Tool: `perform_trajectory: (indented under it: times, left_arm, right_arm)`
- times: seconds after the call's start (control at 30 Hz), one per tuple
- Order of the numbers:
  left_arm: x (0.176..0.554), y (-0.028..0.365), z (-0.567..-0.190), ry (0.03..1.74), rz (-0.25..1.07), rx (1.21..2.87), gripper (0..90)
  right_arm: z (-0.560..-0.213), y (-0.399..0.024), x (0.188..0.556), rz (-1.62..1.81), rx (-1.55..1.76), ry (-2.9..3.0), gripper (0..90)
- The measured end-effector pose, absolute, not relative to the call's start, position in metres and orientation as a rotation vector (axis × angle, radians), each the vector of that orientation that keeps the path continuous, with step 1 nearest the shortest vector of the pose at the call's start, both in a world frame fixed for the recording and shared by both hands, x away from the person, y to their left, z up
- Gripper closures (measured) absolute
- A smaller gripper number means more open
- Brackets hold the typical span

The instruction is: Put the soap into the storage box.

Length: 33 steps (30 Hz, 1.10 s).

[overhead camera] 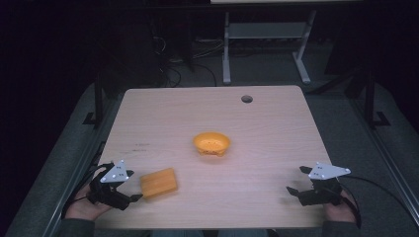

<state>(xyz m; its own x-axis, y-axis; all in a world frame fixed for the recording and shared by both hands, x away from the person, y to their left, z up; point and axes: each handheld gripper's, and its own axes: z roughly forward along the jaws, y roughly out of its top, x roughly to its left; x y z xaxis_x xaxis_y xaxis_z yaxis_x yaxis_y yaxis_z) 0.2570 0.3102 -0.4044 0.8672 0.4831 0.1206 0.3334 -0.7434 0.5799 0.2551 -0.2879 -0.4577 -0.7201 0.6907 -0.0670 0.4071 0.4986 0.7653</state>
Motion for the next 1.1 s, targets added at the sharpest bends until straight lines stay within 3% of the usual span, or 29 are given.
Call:
perform_trajectory:
  times: [1.1]
  left_arm:
    - [0.290, 0.259, -0.416, 0.480, 0.274, 2.621, 17.6]
  right_arm:
    - [-0.456, -0.287, 0.254, 1.076, 0.870, 2.389, 13.9]
